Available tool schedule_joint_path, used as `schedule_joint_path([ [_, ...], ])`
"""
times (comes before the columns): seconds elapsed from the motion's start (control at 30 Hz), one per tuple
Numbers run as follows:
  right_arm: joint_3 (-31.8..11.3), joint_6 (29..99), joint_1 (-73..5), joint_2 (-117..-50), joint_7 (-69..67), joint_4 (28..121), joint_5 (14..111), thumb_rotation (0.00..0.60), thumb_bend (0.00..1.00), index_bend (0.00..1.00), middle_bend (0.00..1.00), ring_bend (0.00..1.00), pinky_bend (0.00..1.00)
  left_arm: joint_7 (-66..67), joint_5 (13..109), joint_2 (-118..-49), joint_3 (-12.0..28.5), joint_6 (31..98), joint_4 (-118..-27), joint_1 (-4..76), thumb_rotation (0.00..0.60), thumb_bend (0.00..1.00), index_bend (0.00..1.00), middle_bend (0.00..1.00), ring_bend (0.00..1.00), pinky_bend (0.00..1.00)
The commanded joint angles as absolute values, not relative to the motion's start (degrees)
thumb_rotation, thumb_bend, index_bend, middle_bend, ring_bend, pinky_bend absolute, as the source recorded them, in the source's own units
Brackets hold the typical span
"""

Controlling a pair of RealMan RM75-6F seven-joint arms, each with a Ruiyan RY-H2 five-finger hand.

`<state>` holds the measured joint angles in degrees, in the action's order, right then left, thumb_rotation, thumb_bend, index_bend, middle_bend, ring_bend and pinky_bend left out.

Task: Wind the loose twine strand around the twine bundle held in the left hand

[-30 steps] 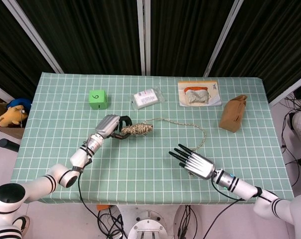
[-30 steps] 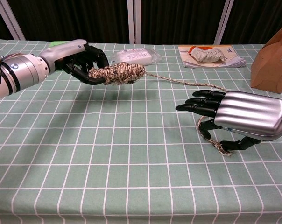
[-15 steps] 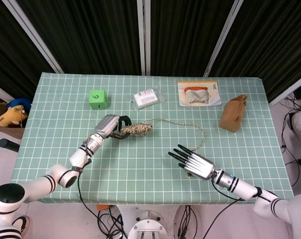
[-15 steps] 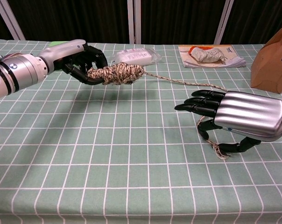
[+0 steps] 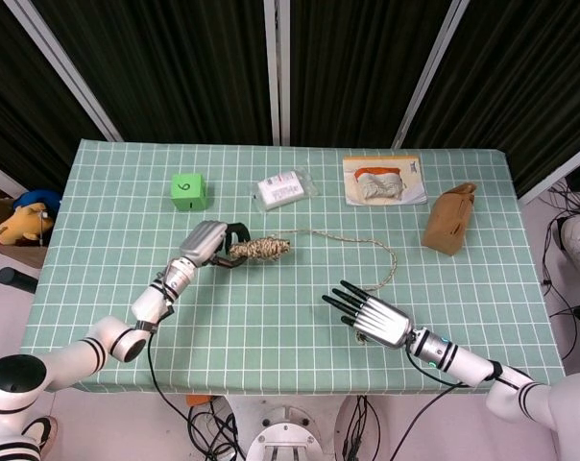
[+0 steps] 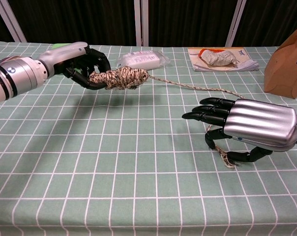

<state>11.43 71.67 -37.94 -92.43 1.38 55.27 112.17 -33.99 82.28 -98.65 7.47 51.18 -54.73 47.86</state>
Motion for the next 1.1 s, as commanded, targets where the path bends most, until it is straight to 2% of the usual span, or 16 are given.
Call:
schedule_joint_path([
  [0.03, 11.46, 71.64, -38.06, -92.54, 1.19, 55.36, 112.12, 0.6, 0.39, 0.46, 0.0, 0.0, 0.0, -34.25, 82.33, -98.68, 7.37, 51.11, -54.65, 47.81, 0.6, 0.4, 0.75, 0.73, 0.63, 0.63],
  [1.1, 11.85, 74.61, -37.32, -94.46, -0.99, 52.29, 111.72, 0.6, 0.36, 0.73, 0.02, 0.0, 0.0, -35.4, 82.42, -98.59, 7.29, 50.86, -54.44, 47.73, 0.6, 0.4, 0.75, 0.73, 0.63, 0.63],
])
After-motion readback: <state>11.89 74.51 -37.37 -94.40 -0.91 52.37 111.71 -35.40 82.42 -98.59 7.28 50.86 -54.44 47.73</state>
